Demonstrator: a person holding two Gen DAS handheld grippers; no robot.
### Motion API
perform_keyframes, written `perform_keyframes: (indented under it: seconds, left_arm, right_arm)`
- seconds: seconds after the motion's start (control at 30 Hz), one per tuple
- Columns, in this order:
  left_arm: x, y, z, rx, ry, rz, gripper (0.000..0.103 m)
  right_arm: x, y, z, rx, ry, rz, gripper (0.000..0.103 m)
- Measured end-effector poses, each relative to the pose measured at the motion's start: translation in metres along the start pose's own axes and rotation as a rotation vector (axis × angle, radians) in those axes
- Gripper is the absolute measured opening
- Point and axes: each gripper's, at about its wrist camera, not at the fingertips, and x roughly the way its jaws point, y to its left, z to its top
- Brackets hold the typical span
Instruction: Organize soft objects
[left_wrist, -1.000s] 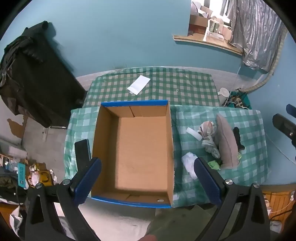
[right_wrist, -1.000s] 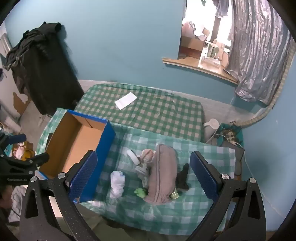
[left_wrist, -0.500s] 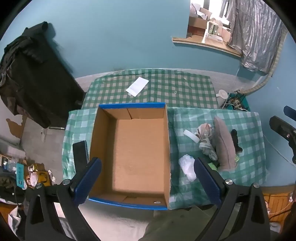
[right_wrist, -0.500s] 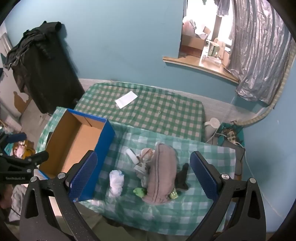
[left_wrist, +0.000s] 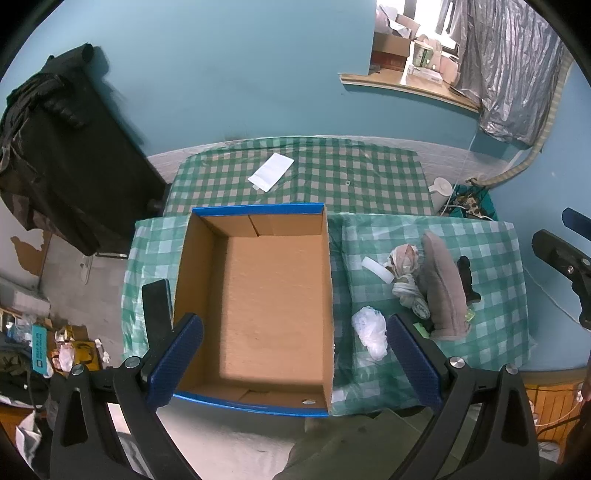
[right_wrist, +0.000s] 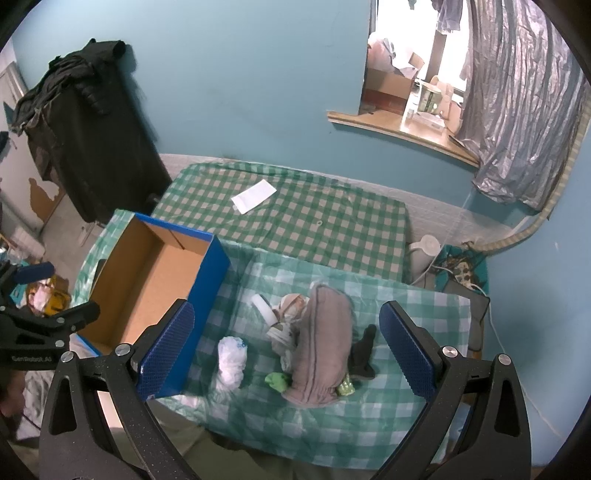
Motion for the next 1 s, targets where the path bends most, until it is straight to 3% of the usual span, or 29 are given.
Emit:
perform_keyframes:
  seconds: [1.0]
  left_arm:
    - [-0.0028,-0.0046,-0.0071,0.001,0.003,0.000,0.101]
  right_arm:
    - [0.0028,0.0030,-0.0033,-0.001,0.007,0.001,0.100]
